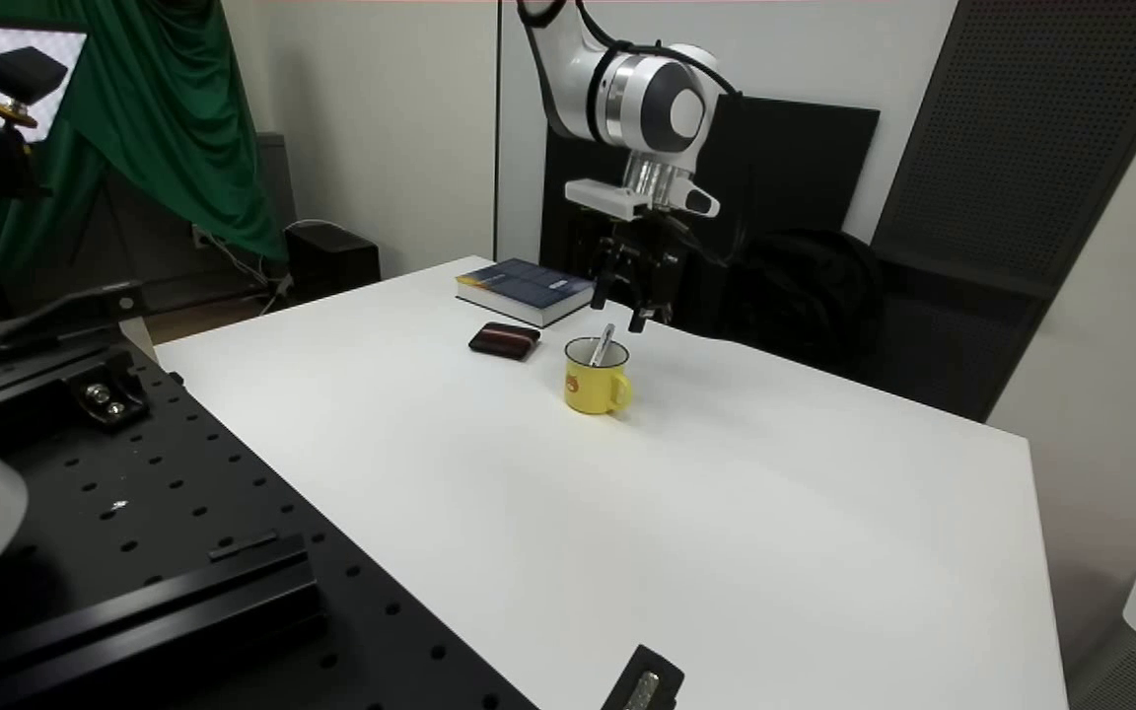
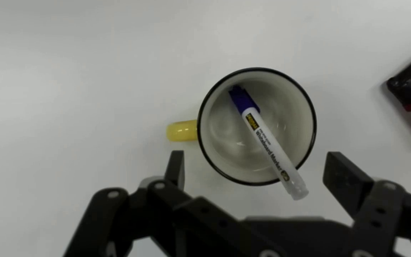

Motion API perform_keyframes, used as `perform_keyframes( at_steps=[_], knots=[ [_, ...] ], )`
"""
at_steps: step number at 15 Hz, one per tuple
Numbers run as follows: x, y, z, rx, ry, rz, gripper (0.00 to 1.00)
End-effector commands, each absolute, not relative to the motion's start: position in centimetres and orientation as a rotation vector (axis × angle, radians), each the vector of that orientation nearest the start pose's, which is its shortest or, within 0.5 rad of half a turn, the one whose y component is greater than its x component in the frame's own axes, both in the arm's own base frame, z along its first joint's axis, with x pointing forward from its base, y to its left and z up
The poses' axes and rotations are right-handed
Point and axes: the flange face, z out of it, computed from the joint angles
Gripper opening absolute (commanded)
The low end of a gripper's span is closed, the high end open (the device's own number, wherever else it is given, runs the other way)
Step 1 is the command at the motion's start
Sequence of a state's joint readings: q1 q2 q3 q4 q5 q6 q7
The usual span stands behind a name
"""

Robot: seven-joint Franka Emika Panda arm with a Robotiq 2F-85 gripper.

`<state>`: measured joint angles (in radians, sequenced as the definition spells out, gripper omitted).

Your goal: Take the marker out of the mug and put it on the table then place it back in the mug

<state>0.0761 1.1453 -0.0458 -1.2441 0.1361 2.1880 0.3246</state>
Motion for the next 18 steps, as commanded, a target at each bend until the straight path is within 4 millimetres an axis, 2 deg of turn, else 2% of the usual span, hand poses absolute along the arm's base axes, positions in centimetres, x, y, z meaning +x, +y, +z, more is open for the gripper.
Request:
perform_keyframes(
  at_steps=[1,6,10,11,12,18],
  knots=[
    [70.8,3.9,4.2,-3.061,0.544,0.26,1.0],
    [70.5,5.1,2.5,-3.091,0.511,0.056,1.0],
    [69.6,6.0,1.4,-3.107,0.485,0.018,1.0],
    [69.4,6.2,1.2,-3.112,0.485,0.015,0.75],
    [69.3,6.4,1.1,-3.119,0.481,0.005,0.74],
    [68.8,6.3,1.2,-3.161,0.448,-0.063,0.31]
  ],
)
